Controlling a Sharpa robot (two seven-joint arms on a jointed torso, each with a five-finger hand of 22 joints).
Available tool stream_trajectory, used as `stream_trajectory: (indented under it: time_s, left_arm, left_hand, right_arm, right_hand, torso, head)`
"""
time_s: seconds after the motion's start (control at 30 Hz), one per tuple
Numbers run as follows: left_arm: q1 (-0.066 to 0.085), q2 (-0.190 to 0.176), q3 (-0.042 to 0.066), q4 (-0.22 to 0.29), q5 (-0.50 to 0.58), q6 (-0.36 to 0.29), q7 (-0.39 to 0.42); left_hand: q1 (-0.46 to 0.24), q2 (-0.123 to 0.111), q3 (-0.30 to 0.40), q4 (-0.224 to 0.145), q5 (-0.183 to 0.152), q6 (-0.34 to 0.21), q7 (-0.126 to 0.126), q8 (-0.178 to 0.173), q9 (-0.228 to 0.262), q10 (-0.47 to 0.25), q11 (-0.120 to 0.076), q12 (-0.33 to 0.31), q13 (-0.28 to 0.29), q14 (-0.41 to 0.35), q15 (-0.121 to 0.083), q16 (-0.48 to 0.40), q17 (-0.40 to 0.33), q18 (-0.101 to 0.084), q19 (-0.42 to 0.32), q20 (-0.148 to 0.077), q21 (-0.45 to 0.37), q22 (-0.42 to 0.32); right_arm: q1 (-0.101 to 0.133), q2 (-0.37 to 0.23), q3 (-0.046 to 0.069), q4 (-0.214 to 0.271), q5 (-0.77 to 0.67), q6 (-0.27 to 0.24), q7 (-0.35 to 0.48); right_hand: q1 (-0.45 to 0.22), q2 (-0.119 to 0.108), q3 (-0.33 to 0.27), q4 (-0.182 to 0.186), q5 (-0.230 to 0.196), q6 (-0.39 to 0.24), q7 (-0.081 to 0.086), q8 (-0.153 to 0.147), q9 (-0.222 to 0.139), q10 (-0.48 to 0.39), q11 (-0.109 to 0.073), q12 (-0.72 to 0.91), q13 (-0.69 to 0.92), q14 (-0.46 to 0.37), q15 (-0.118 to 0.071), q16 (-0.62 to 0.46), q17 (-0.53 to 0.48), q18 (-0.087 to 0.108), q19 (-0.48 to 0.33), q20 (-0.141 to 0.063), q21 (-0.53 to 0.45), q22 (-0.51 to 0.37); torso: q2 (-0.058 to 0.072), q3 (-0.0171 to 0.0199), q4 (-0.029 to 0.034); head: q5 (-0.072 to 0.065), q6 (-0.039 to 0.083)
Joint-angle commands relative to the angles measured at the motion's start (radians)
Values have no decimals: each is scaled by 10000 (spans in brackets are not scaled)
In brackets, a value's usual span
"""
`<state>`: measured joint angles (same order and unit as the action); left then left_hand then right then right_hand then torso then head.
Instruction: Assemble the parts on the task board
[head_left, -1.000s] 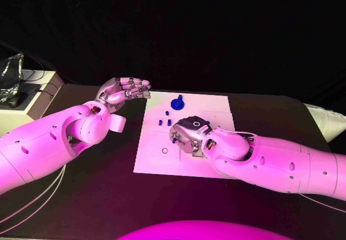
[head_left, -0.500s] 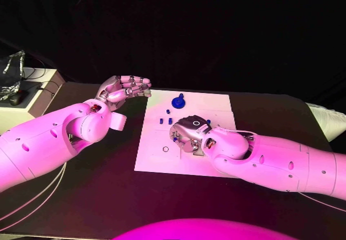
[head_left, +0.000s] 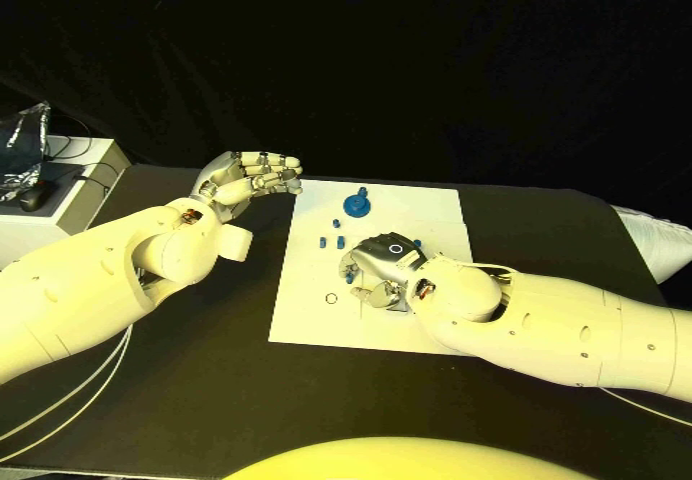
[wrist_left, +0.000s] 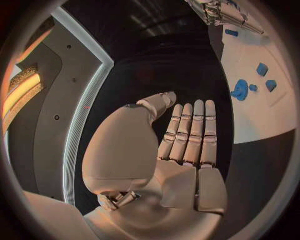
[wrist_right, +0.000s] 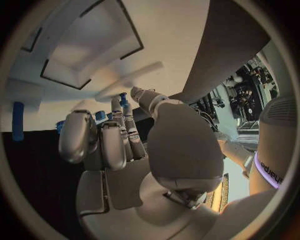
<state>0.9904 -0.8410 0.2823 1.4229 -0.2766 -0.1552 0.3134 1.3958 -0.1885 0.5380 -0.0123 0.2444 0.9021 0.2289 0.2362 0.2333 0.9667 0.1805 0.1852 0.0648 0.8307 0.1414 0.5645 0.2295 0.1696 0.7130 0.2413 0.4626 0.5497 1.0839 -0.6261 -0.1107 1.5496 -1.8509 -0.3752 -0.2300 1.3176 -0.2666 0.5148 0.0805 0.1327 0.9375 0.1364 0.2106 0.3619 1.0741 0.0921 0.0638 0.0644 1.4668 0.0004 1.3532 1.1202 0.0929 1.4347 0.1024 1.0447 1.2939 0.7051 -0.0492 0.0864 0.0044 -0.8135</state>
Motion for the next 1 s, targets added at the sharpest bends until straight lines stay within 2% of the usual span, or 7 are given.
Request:
stream_trajectory:
  time_s: [0.03,0.13,0.43,0.6,0.77,0.83,1.0]
  left_arm:
    - [4,4,7,11,48,32,59]
    - [4,0,7,5,48,38,57]
    - [4,-8,6,-22,48,67,51]
    - [4,-7,6,-38,48,79,46]
    - [3,-34,6,-43,48,127,63]
    - [3,-55,6,-49,48,179,100]
    - [3,-96,6,-79,37,257,161]
  left_hand:
    - [-94,-50,69,13,50,-76,1,61,-10,-54,14,50,10,-59,1,-63,-17,59,9,44,-33,-15]
    - [-94,-50,69,13,50,-76,1,61,-10,-54,14,50,10,-59,1,-63,-17,59,9,44,-33,-15]
    - [-95,-54,66,16,48,-91,7,58,-15,-61,19,53,11,-57,4,-70,-20,63,20,49,-53,-31]
    - [-95,-54,66,16,48,-91,7,58,-15,-61,19,53,11,-57,4,-70,-20,63,20,49,-53,-31]
    - [-85,-58,67,11,48,-104,8,59,-19,-69,21,58,11,-56,6,-80,-25,68,34,54,-80,-51]
    - [-162,-40,38,102,37,51,-129,202,11,62,-72,172,27,-44,-24,-129,-45,94,121,88,-270,-198]
    - [-249,-65,-18,192,26,99,-204,266,19,130,-109,220,22,-29,-44,-150,-50,106,197,106,-414,-314]
  right_arm:
    - [-3,-80,5,40,-59,-571,32]
    - [-4,-150,5,83,-58,-849,17]
    - [-10,-486,21,368,348,-1755,65]
    - [3,-852,105,640,662,-1859,22]
    - [342,-1569,300,748,1701,-792,122]
    - [547,-1831,336,670,2085,-250,280]
    - [853,-2270,386,445,2274,495,556]
  right_hand:
    - [266,98,-613,94,-25,-64,-80,-177,-74,-165,54,172,28,82,93,-89,-181,85,-47,14,-244,-87]
    - [421,173,-953,194,-19,-34,-92,-250,-113,-223,54,262,32,100,91,-75,-189,81,-13,14,-269,-109]
    - [564,247,-1103,291,24,23,-55,-306,-147,-127,21,415,53,104,69,-74,-227,76,33,-3,-250,-107]
    - [740,291,-939,382,209,155,-39,-350,-182,180,-55,661,79,113,3,-51,-204,29,149,-52,-1,20]
    - [794,48,-180,500,409,294,76,-449,-233,723,-103,728,51,285,-45,323,381,-132,429,-113,879,504]
    - [597,-122,-258,611,411,185,105,-543,-262,538,-67,562,20,275,-10,336,353,-126,419,-100,836,496]
    - [544,-169,-889,661,444,91,45,-647,-279,342,-70,446,54,259,-3,383,375,-125,407,-90,843,527]
  torso:
    - [1,-6,5]
    - [-1,-8,0]
    - [-7,-12,7]
    - [-16,-12,6]
    - [-10,-22,-45]
    - [-8,-20,-54]
    - [-4,-14,-101]
  head:
    - [-12,24]
    - [-14,31]
    - [-71,65]
    - [-122,105]
    - [-228,179]
    - [-265,211]
    - [-344,245]
